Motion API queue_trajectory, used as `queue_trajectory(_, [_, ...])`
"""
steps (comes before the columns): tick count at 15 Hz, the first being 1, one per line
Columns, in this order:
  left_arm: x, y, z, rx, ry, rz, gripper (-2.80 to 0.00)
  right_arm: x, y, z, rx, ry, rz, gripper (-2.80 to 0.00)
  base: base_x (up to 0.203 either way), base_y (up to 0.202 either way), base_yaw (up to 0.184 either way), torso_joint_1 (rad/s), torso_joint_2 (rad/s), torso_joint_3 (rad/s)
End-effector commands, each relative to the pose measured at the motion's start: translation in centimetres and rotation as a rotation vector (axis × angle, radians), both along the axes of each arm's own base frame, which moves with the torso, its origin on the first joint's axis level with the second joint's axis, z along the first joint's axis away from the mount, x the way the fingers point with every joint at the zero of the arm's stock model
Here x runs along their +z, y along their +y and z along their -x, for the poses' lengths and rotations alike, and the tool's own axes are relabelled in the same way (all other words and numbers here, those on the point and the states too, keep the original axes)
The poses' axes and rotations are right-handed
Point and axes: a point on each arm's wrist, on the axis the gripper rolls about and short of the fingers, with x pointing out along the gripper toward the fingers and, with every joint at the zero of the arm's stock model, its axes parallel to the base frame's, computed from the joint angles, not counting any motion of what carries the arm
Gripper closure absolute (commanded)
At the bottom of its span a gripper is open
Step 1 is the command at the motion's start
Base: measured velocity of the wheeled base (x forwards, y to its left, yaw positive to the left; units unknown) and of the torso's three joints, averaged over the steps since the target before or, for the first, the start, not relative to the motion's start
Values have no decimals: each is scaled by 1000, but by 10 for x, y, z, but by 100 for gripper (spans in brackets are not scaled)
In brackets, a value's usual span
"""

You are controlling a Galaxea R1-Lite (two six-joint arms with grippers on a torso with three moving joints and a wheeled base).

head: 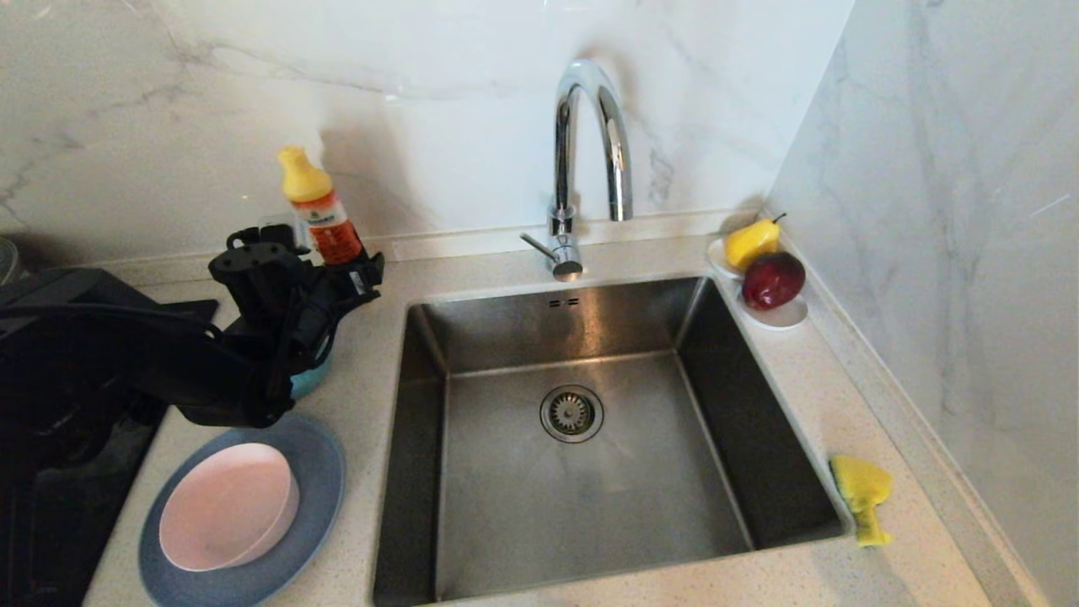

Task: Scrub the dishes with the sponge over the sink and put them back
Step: Grab the dish soap

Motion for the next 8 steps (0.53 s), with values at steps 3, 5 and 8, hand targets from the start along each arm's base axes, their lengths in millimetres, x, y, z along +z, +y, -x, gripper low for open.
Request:
queue_trajectory(3, [-1,-8,-9,-15,-7,0,-280,0,0,0,0,1,0,0,0,0,0,0,0,0])
queue_trajectory(5, [0,-9,-13,-15,-12,0,-280,0,0,0,0,0,0,0,0,0,0,0,0,0])
queue_trajectory(8, [2,-8,-18,-13,-23,1,-280,0,0,0,0,0,0,0,0,0,0,0,0,0])
